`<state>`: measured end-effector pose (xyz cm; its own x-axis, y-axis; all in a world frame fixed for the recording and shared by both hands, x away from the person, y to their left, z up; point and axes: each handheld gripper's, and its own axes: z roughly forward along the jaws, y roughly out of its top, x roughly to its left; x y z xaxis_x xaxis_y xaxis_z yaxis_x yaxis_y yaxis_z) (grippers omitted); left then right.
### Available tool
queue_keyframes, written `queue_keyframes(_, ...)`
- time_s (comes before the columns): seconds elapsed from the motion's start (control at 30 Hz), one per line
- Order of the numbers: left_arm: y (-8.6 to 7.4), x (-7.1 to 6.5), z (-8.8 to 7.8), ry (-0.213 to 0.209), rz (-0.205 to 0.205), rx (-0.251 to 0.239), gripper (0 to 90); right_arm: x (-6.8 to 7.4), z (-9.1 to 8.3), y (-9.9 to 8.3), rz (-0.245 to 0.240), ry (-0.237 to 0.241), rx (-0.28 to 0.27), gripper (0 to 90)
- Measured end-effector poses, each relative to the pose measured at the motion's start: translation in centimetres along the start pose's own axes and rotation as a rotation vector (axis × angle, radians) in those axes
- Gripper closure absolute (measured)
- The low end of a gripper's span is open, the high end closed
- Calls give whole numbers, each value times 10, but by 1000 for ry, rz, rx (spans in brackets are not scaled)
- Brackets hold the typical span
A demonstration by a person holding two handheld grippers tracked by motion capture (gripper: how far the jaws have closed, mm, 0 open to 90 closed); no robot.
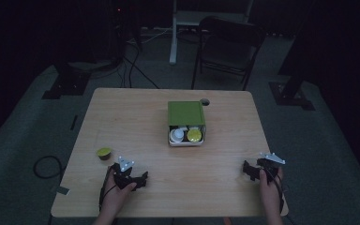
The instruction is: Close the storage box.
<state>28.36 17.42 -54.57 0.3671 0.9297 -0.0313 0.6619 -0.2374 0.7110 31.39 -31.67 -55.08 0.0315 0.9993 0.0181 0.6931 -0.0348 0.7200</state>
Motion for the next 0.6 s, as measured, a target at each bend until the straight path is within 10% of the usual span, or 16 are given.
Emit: queue_keyframes(0.6, 0, -5, 2, 42, 20, 20, 77, 0, 0, 0, 0, 1, 0, 112)
